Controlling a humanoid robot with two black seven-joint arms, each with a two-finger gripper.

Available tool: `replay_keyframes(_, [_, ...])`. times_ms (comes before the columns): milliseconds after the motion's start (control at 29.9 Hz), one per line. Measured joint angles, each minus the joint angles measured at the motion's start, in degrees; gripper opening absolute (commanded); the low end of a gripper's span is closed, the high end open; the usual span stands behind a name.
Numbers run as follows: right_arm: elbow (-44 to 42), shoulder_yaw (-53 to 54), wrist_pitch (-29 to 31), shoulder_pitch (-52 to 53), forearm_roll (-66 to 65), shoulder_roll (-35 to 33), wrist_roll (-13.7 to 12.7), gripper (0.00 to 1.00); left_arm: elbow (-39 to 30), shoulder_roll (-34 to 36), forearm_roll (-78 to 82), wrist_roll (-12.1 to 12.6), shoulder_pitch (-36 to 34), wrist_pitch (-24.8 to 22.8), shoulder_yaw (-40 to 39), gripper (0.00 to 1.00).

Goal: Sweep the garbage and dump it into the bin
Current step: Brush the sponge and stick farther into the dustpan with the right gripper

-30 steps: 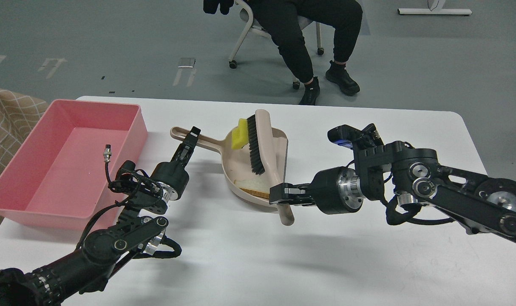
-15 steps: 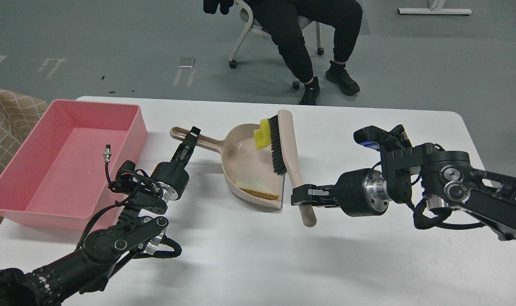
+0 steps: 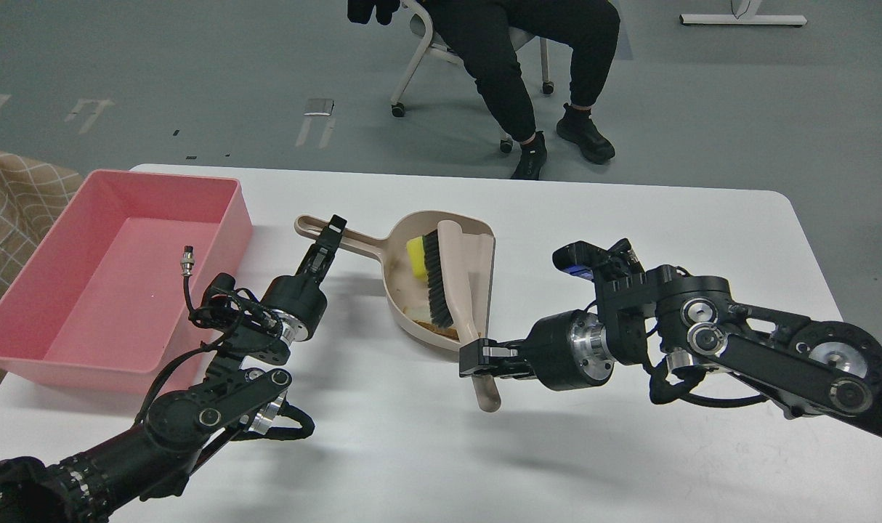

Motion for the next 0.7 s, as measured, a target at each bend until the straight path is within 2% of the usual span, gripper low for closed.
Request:
replay_keyframes(334, [-2.83,0.47,0.00,1.82,0.02,4.93,0.00,0.00,0.00,-0.03,0.03,-0.05,-0.03,0.00,0.09,0.00])
replay_keyframes(702, [-2.29,2.33,0.00,2.61,0.20,5.40,0.00,0.00,0.00,-0.10,0.09,-0.14,-0.07,0.00,0.34,0.00])
